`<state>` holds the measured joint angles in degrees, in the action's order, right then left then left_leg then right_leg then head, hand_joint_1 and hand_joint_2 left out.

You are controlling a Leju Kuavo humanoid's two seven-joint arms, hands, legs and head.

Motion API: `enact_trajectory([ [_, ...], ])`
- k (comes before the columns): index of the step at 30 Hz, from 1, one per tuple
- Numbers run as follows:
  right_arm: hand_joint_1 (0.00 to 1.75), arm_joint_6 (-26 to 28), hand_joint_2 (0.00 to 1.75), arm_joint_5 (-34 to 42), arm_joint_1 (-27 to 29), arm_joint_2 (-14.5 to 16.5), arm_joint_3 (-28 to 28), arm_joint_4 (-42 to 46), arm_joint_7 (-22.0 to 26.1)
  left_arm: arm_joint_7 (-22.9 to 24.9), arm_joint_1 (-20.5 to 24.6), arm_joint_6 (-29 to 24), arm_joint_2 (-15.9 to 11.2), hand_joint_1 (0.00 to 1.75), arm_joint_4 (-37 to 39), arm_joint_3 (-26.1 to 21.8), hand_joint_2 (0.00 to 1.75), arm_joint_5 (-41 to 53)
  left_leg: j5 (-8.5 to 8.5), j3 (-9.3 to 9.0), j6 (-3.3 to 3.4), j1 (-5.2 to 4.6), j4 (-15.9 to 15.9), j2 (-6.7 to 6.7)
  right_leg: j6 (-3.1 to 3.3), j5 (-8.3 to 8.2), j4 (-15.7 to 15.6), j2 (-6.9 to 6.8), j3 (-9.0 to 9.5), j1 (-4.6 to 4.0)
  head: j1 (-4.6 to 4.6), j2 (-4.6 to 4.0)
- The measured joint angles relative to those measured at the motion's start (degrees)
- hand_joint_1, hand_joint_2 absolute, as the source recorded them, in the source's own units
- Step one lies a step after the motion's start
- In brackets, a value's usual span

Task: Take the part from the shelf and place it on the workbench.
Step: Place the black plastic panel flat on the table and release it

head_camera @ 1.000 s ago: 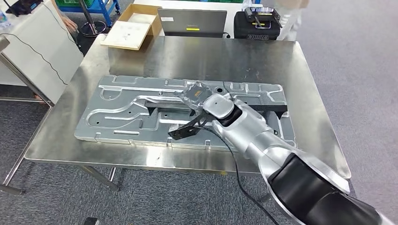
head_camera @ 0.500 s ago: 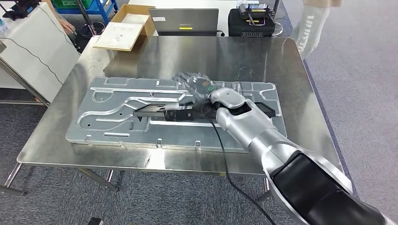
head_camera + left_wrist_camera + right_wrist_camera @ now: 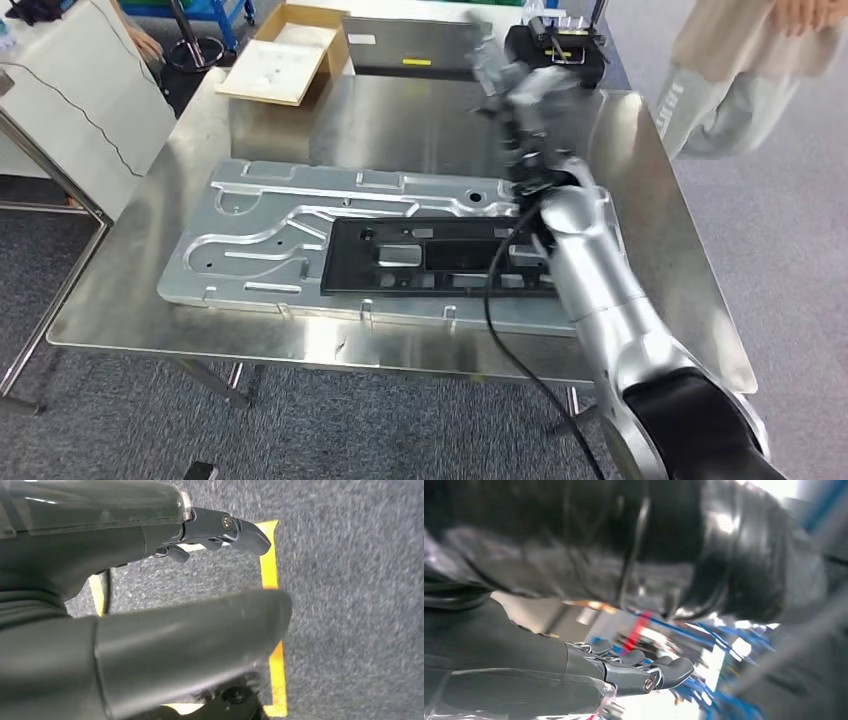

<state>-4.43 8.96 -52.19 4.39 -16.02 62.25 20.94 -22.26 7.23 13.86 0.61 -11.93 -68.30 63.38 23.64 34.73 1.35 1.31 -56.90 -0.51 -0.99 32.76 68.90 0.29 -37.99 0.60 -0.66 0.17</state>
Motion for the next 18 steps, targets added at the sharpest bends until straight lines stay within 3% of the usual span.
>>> enact_trajectory([
  [2, 0.00, -0.6, 0.00, 2.6, 2.6, -1.3, 2.6, 6.1, -0.4, -0.5, -0.2, 0.0, 0.0, 0.00, 0.0, 0.0, 0.00, -0.4, 0.09, -0.03, 0.21, -0.13, 0.0, -0.08, -0.10, 1.85, 5.9, 0.00, -3.13, 0.00, 0.01, 0.00],
  [5, 0.00, -0.7, 0.00, 3.0, 3.7, -1.8, 3.6, 8.5, -0.5, -0.6, -0.4, 0.0, 0.0, 0.00, 0.0, 0.0, 0.00, -0.5, 0.12, -0.05, 0.26, -0.19, -0.1, -0.13, -0.07, 1.84, 7.3, 0.00, -4.01, 0.00, 0.02, 0.00],
  [6, 0.00, -0.6, 0.00, 2.9, 4.1, -2.0, 4.0, 9.4, -0.5, -0.7, -0.4, 0.0, 0.0, 0.00, 0.0, 0.0, 0.00, -0.6, 0.14, -0.07, 0.28, -0.23, -0.1, -0.13, 0.02, 1.16, 6.6, 0.00, -3.79, -0.01, 0.02, 0.00],
  [7, 0.00, 0.1, 0.00, 1.7, 4.9, -2.5, 4.7, 11.5, 0.1, -0.9, -0.5, 0.1, 0.0, 0.00, 0.0, 0.0, 0.00, -0.9, 0.18, -0.15, 0.29, -0.34, -0.1, -0.12, 0.29, -0.66, 3.9, 0.00, -2.68, -0.10, 0.01, 0.00],
  [8, 0.00, 3.1, 0.00, -3.2, 7.6, -4.5, 5.8, 16.3, 1.4, -1.7, -0.7, 0.4, 0.0, 0.00, 0.0, -0.2, 0.00, -1.8, 0.30, -0.27, 0.19, -0.47, -0.1, -0.20, 0.86, -2.94, -0.8, -0.15, -0.59, -0.39, 0.01, 0.00],
  [10, 0.00, 10.7, 0.00, -15.1, 16.4, -9.6, 8.5, 27.6, 4.9, -3.3, -1.5, 0.8, 0.1, 0.00, 0.0, -0.9, 0.00, -4.1, 0.63, -0.64, -0.17, -0.55, -0.1, -0.46, 1.97, -6.65, -9.7, -0.55, 3.56, -1.16, 0.01, 0.00],
  [11, 0.00, 15.0, 0.00, -21.2, 22.4, -12.4, 10.1, 33.1, 6.7, -4.0, -2.2, 1.0, 0.2, 0.00, 0.1, -1.5, 0.00, -5.1, 0.84, -0.86, -0.49, -0.60, -0.1, -0.64, 2.34, -7.09, -11.9, -0.79, 4.83, -1.32, 0.01, 0.00],
  [13, 0.00, 20.6, 0.00, -27.4, 34.0, -14.8, 14.1, 39.6, 9.3, -4.4, -3.5, 0.7, 0.3, 0.00, 0.1, -2.4, 0.00, -6.2, 2.10, -0.91, -1.00, -0.54, -1.0, -0.41, 2.58, -7.16, -12.8, -1.14, 5.71, -1.04, 0.00, 0.00],
  [14, 0.00, 23.1, 0.00, -30.2, 40.2, -15.3, 16.4, 42.3, 10.4, -4.5, -3.9, 0.4, 0.3, 0.00, 0.1, -2.9, 0.00, -6.6, 3.57, -0.37, -1.27, -0.55, -2.7, -0.18, 2.72, -7.22, -13.1, -1.37, 6.09, -0.81, 0.00, 0.00],
  [17, 0.00, 26.6, 0.00, -36.0, 57.5, -14.4, 23.1, 47.4, 13.1, -4.7, -4.7, -0.3, 0.4, 0.00, 0.1, -4.4, 0.00, -7.5, 9.81, 3.71, -1.99, -0.35, -13.3, 0.22, 3.02, -7.07, -13.0, -1.90, 6.18, -0.71, -0.01, 0.00],
  [18, 0.00, 26.2, 0.00, -37.3, 62.0, -13.3, 25.3, 48.1, 13.8, -4.8, -4.9, -0.4, 0.4, 0.00, 0.1, -4.8, 0.00, -7.6, 10.77, 4.52, -2.15, -0.33, -15.7, 0.23, 3.02, -7.02, -12.7, -1.86, 5.99, -0.67, -0.02, 0.00],
])
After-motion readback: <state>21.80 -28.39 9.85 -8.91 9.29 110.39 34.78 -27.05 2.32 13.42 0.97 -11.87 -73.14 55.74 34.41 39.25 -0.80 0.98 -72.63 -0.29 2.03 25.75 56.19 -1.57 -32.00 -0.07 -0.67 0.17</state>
